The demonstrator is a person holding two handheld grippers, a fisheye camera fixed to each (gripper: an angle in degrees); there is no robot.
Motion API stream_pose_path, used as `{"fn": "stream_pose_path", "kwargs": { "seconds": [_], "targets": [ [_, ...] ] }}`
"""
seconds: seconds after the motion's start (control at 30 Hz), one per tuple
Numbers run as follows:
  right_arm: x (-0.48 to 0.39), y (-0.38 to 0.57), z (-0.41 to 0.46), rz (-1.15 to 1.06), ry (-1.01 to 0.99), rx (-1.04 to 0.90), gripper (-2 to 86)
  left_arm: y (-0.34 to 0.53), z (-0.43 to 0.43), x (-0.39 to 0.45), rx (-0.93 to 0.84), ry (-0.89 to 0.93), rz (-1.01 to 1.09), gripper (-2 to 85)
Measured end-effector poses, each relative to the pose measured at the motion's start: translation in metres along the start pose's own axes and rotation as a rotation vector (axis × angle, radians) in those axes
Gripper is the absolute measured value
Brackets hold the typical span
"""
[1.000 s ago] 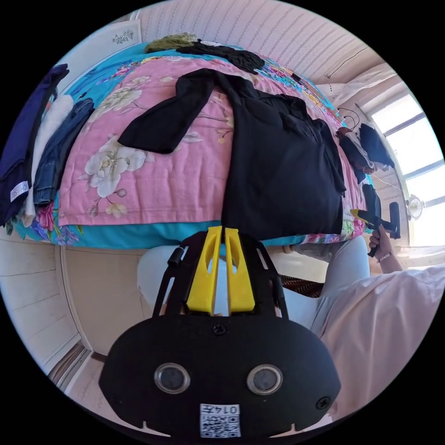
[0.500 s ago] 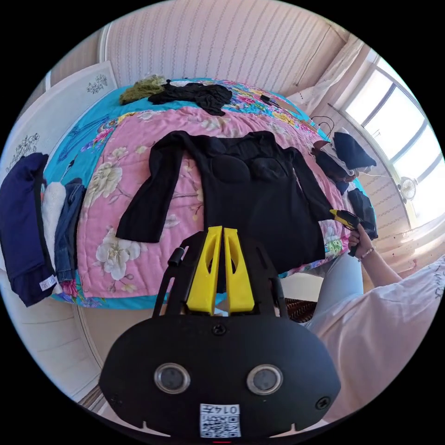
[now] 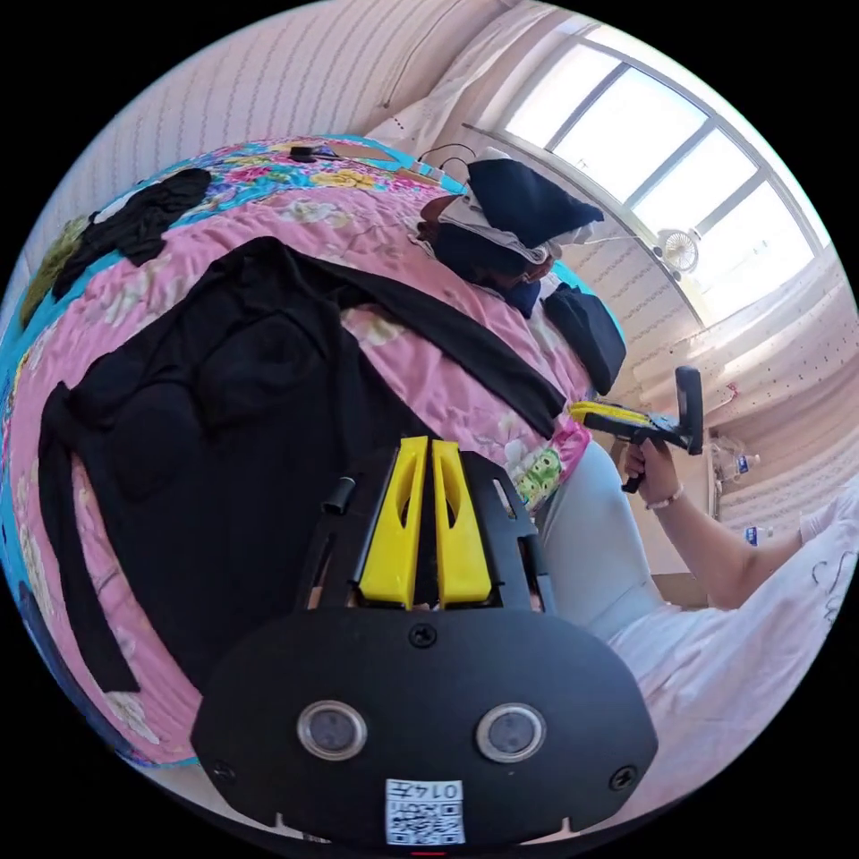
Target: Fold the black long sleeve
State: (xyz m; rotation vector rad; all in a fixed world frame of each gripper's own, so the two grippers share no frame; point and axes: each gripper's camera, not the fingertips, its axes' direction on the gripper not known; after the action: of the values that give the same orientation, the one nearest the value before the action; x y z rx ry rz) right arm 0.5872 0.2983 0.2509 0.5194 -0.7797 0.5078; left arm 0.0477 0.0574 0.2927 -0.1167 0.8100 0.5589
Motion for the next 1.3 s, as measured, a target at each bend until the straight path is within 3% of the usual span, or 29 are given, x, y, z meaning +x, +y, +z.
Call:
{"fn": "stream_pose_path", "kwargs": {
  "seconds": [0.17, 0.3, 0.4, 0.53, 0.73, 0.9, 1.07, 1.23, 1.3],
  "targets": [
    [-0.017, -0.015, 0.024, -0.025, 0.160, -0.133, 6.4, -0.074, 0.096, 0.021, -0.056, 0.024, -0.076, 4.2],
    [-0.005, -0.017, 0.005, -0.009, 0.073, -0.118, 1.7, -0.115, 0.155, 0.017, -0.080, -0.021, -0.209, 5.3],
    [0.008, -0.014, -0.020, -0.013, -0.047, -0.089, 0.7, -0.130, 0.179, 0.013, -0.148, 0.009, -0.255, 0.4],
    [0.042, -0.009, -0.072, -0.001, -0.260, 0.024, 0.2, -0.146, 0.164, 0.033, -0.059, 0.073, -0.124, -0.8],
    [0.118, -0.017, -0.132, 0.119, -0.422, 0.245, 0.1, -0.208, 0.169, 0.074, 0.049, 0.064, 0.051, -0.9],
    [0.180, -0.057, -0.129, 0.284, -0.224, 0.213, 0.0, -0.264, 0.193, 0.083, 0.033, 0.000, 0.062, -0.5],
    [0.221, -0.084, -0.083, 0.377, -0.150, 0.082, 0.0, -0.244, 0.167, 0.061, 0.133, -0.022, 0.096, 0.1],
    [0.222, -0.080, -0.071, 0.357, -0.050, 0.151, 0.1, -0.193, 0.138, -0.027, 0.092, -0.341, 0.088, 1.2],
    [0.229, -0.083, -0.064, 0.383, -0.046, 0.162, 0.1, -0.192, 0.131, -0.064, 0.073, -0.380, 0.012, 1.9]
  ]
}}
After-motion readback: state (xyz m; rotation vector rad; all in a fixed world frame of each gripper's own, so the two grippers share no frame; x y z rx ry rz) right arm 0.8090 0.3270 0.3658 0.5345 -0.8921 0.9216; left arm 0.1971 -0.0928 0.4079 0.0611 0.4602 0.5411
